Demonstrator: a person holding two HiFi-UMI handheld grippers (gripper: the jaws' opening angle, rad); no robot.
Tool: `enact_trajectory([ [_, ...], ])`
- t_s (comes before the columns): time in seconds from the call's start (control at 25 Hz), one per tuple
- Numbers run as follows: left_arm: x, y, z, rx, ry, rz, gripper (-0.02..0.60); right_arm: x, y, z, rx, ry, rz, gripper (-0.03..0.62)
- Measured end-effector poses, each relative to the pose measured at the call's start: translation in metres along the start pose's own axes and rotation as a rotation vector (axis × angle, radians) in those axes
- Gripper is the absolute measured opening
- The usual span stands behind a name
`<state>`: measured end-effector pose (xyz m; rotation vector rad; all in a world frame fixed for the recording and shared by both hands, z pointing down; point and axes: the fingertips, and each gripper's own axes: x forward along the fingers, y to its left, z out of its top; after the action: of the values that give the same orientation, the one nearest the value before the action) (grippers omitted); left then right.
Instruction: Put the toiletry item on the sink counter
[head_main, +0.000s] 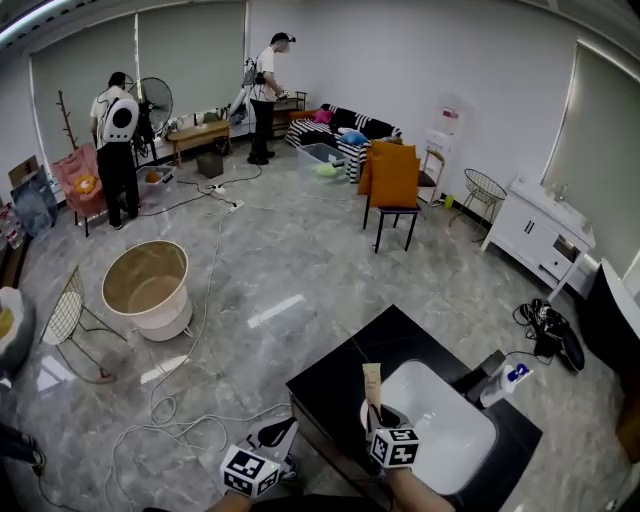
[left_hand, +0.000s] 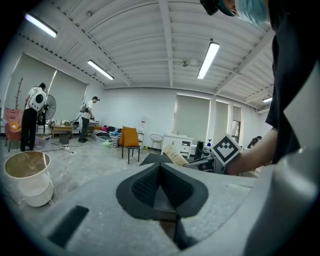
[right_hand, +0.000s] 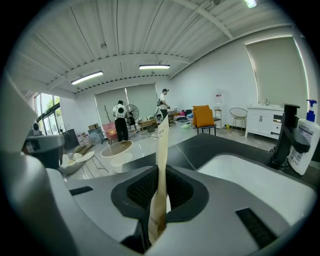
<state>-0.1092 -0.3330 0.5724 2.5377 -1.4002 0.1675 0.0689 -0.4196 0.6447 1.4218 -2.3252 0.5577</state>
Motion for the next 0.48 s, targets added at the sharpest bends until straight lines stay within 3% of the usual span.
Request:
enact_trajectory([
  [0.48, 0.049, 0.064, 0.014, 0.025, 0.028, -0.110, 0.002, 0.098, -0.020, 0.020, 0.009, 0.079, -0.111, 0.041],
])
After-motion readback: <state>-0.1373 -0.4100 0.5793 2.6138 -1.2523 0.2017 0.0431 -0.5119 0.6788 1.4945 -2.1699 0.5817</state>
